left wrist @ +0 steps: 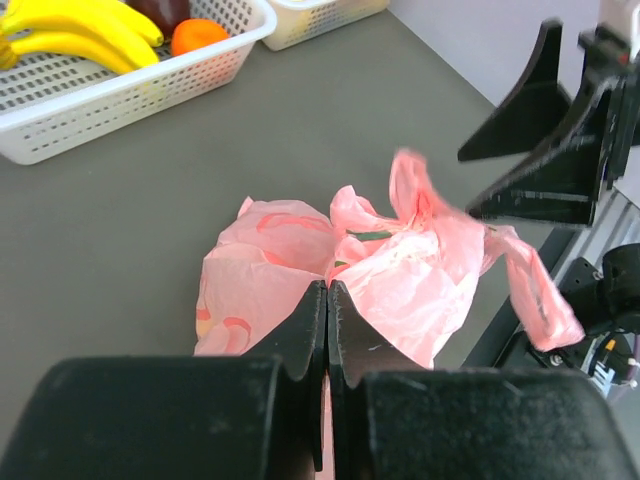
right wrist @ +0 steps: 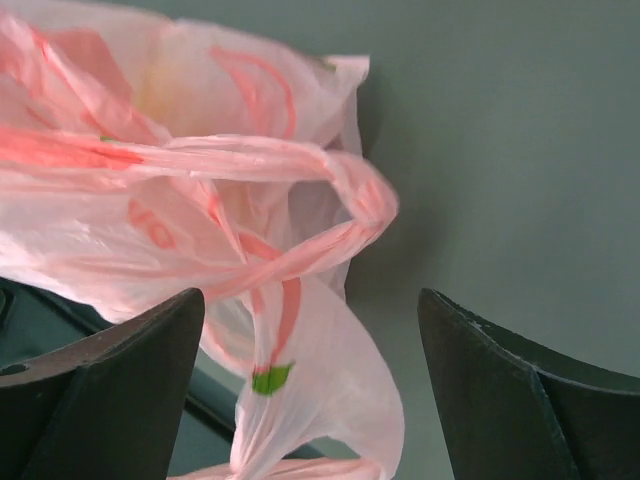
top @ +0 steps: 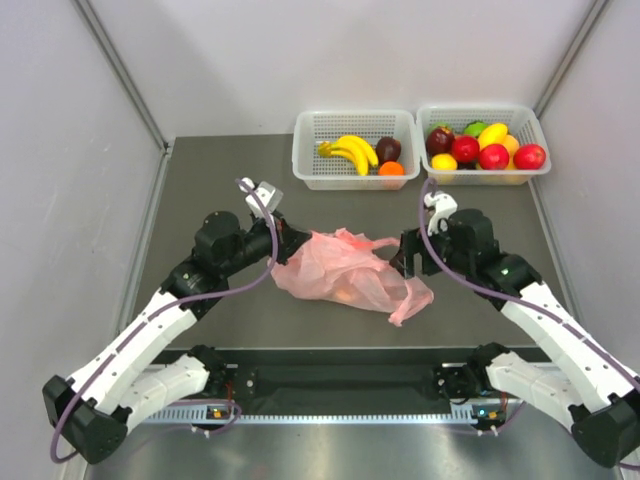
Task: Untie the knot of the plastic bag and take out the fruit
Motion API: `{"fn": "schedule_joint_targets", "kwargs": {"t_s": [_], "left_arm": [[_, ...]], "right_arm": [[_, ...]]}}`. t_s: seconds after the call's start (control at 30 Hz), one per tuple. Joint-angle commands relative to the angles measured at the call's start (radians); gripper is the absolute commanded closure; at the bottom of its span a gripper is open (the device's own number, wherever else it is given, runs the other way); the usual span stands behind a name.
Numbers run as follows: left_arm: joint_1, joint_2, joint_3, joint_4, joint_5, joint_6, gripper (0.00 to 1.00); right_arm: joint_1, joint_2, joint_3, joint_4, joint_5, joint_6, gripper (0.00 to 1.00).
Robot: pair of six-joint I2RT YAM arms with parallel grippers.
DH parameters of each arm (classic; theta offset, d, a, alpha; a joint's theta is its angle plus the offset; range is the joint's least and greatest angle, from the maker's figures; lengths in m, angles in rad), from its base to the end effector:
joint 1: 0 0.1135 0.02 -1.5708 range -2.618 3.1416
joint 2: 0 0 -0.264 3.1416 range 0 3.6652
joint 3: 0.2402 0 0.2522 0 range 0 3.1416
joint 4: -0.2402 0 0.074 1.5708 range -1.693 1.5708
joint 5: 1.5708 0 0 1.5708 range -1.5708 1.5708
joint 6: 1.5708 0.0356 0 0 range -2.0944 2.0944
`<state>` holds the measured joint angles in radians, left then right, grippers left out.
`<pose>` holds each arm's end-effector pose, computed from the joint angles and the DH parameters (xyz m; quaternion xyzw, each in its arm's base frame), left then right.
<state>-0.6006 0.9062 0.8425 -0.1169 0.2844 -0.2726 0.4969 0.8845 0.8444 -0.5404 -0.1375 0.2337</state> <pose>0.1691 -0.1280 0.3462 0.2137 0.7352 -0.3667 0.5285 0.1658 0.0955 0.3079 -0.1475 0.8659 0.2258 0.4212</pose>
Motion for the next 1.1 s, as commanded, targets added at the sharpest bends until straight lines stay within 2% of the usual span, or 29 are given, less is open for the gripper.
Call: {"fn": "schedule_joint_targets", "kwargs": {"t_s": [0.0, 0.2, 0.27, 0.33, 0.37, 0.47, 0.5, 0.6, 0.73, 0.77, 0.8, 0.83, 0.87, 0.9, 0.93, 0.97, 1.07], "left_arm": [[0.002, -0.053, -0.019, 0.005, -0.057, 0.015, 1.00], [0.002, -0.087, -0.057, -0.033, -0.111, -0.023, 1.00], [0.002, -0.093, -0.078, -0.035, -0.111, -0.036, 1.00], [0.002, -0.108, -0.094, -0.036, -0.102, -0.051, 1.00], [0.002, -0.116, -0.112, -0.033, -0.085, -0.069, 1.00], [0.002, -0.158, -0.147, -0.023, -0.025, -0.111, 1.00], [0.002, -0.183, -0.158, -0.023, -0.001, -0.125, 1.00], [0.002, -0.239, -0.204, -0.014, 0.106, -0.181, 1.00], [0.001, -0.305, -0.296, 0.048, 0.272, -0.310, 1.00], [0.001, -0.314, -0.306, 0.046, 0.289, -0.321, 0.94], [0.002, -0.334, -0.310, 0.030, 0.298, -0.330, 0.82], [0.001, -0.343, -0.307, 0.004, 0.276, -0.333, 0.63], [0.001, -0.363, -0.298, -0.082, 0.250, -0.326, 0.32], [0.001, -0.375, -0.284, -0.134, 0.201, -0.320, 0.15], [0.001, -0.388, -0.237, -0.189, 0.071, -0.313, 0.02], [0.001, -0.415, -0.212, -0.283, -0.001, -0.304, 0.01], [0.001, -0.473, -0.143, -0.288, -0.186, -0.277, 0.01]], "right_arm": [[0.051, -0.027, -0.025, 0.014, -0.068, -0.020, 0.13], [0.140, -0.033, -0.074, 0.034, -0.028, 0.030, 0.12], [0.169, -0.001, -0.087, 0.049, -0.005, 0.045, 0.14], [0.190, 0.046, -0.093, 0.049, 0.090, 0.073, 0.21], [0.202, 0.063, -0.085, 0.042, 0.126, 0.084, 0.25], [0.218, 0.126, -0.064, 0.022, 0.295, 0.143, 0.55], [0.221, 0.136, -0.062, 0.019, 0.347, 0.153, 0.74], [0.239, 0.116, -0.082, 0.057, 0.361, 0.159, 1.00], [0.246, 0.018, -0.142, 0.114, 0.338, 0.154, 1.00], [0.246, 0.004, -0.149, 0.126, 0.334, 0.154, 1.00], [0.246, -0.018, -0.154, 0.138, 0.328, 0.156, 1.00], [0.246, -0.022, -0.157, 0.140, 0.325, 0.151, 1.00], [0.246, -0.025, -0.159, 0.142, 0.320, 0.144, 1.00], [0.246, -0.025, -0.159, 0.142, 0.309, 0.138, 1.00], [0.246, -0.024, -0.159, 0.143, 0.305, 0.136, 1.00], [0.246, -0.019, -0.162, 0.145, 0.300, 0.128, 1.00], [0.247, -0.019, -0.177, 0.168, 0.263, 0.112, 1.00]]}}
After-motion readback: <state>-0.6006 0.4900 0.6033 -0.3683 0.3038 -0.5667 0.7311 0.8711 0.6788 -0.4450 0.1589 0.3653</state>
